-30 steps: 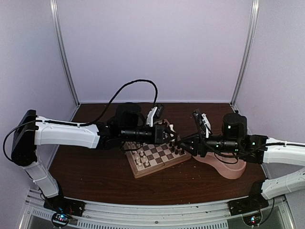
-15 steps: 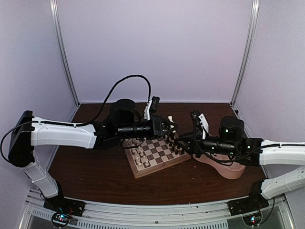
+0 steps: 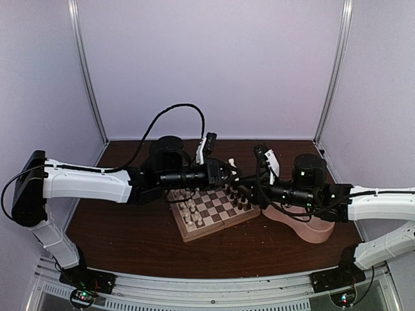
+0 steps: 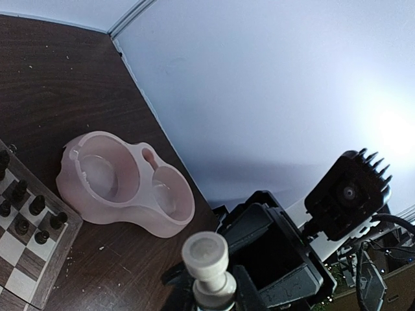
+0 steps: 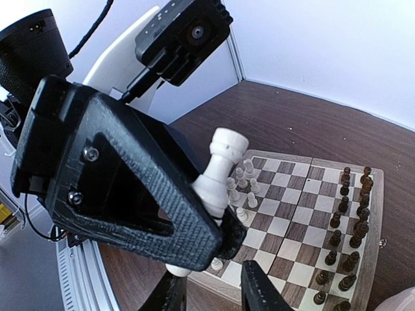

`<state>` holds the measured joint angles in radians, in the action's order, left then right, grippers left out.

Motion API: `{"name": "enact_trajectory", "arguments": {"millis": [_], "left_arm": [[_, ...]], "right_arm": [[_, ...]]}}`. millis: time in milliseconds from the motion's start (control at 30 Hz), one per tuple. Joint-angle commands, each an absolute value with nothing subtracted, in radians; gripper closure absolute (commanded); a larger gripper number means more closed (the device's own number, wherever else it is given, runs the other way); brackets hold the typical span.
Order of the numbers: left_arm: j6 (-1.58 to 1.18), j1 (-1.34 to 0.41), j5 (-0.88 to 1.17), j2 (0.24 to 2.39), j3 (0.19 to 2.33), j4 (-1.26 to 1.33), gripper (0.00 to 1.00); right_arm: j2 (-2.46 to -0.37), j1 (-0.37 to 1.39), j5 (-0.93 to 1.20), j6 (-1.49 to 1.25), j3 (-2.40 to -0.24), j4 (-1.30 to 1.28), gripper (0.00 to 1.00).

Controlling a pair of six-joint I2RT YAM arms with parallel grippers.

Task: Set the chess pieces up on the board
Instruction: Pick up the chess pile.

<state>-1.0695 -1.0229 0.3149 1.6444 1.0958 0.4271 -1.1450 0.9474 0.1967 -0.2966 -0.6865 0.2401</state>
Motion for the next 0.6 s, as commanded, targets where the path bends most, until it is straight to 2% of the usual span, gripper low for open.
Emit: {"name": "enact_trajectory", "arguments": {"millis": [0, 233, 433, 567], "left_arm": [[-1.066, -1.029, 0.311, 1.655, 1.08, 0.487, 0.82], [-1.059, -1.031, 0.307, 1.661, 1.081, 0.477, 0.8], [-1.059, -1.033, 0.304, 1.666, 1.084, 0.479, 0.8], [-1.058, -1.035, 0.305, 1.669, 1.085, 0.477, 0.79]], "right_arm": [[-1.15, 0.953, 0.166, -0.315, -0.716, 0.276, 0.69], [-1.146, 0.954, 0.167, -0.328, -0.715, 0.288, 0.7], [-1.16, 0.956, 0.211, -0.322, -0.721, 0.292, 0.63], [-1.17, 0.966, 0.215, -0.309, -0.736, 0.274, 0.63]]}}
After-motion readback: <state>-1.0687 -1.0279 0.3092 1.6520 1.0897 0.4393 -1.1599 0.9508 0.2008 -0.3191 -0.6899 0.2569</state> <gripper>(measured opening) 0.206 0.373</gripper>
